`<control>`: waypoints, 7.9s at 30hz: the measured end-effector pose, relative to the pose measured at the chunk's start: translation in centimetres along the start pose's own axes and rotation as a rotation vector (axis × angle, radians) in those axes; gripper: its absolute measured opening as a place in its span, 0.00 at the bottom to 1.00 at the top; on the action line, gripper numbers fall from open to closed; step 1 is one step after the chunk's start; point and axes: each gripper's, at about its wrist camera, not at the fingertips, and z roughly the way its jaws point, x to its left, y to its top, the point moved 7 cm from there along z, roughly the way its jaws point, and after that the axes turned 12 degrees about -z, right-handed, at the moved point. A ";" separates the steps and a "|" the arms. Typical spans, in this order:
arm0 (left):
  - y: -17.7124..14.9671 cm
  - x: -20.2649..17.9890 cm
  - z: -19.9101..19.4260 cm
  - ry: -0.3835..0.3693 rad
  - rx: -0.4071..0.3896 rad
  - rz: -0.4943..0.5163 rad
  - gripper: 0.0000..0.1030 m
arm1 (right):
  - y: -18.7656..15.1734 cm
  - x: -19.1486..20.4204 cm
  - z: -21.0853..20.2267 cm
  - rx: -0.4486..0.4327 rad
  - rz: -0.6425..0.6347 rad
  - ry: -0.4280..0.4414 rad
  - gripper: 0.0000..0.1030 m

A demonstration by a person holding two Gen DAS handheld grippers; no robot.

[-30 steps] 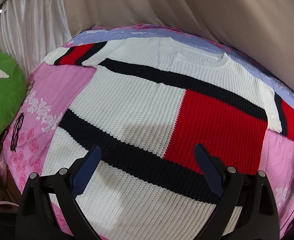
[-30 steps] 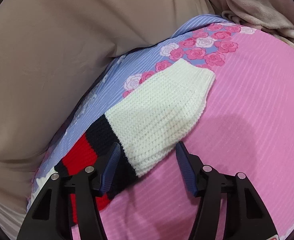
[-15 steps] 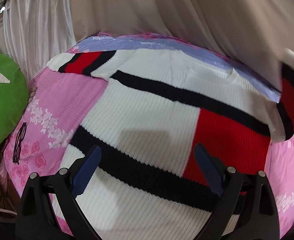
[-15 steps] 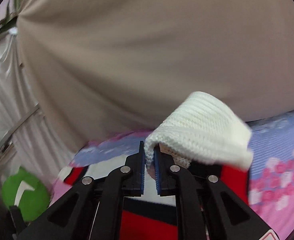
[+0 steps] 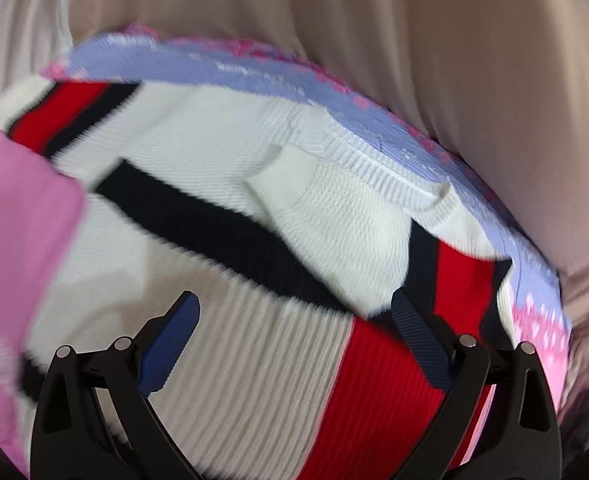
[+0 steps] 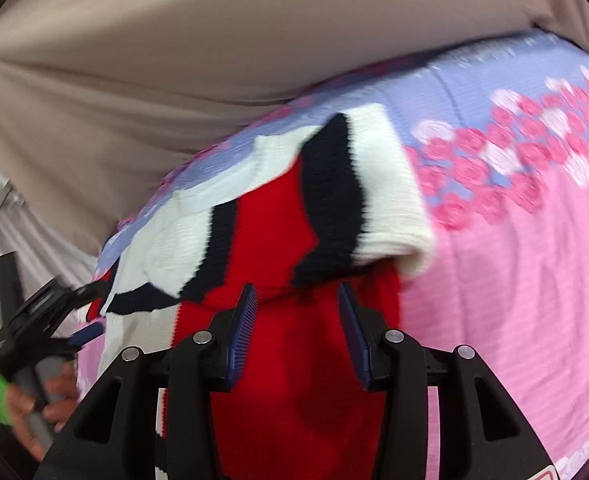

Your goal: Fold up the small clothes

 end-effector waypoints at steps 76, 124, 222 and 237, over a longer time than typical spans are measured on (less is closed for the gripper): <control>10.1 18.4 -2.9 0.149 -0.263 -0.335 0.38 | -0.1 2.7 -1.5 0.014 -0.232 -0.418 0.53; 0.9 12.8 -2.6 0.060 -0.045 -0.170 0.33 | 1.0 19.6 6.9 0.045 -0.728 -0.133 0.64; -12.3 23.2 -11.2 0.221 0.120 -0.152 0.59 | -20.7 1.9 -12.2 0.370 -0.004 -0.175 0.43; -14.6 21.4 -11.1 0.126 0.151 -0.163 0.18 | -21.3 5.6 -9.7 0.309 -0.009 -0.036 0.13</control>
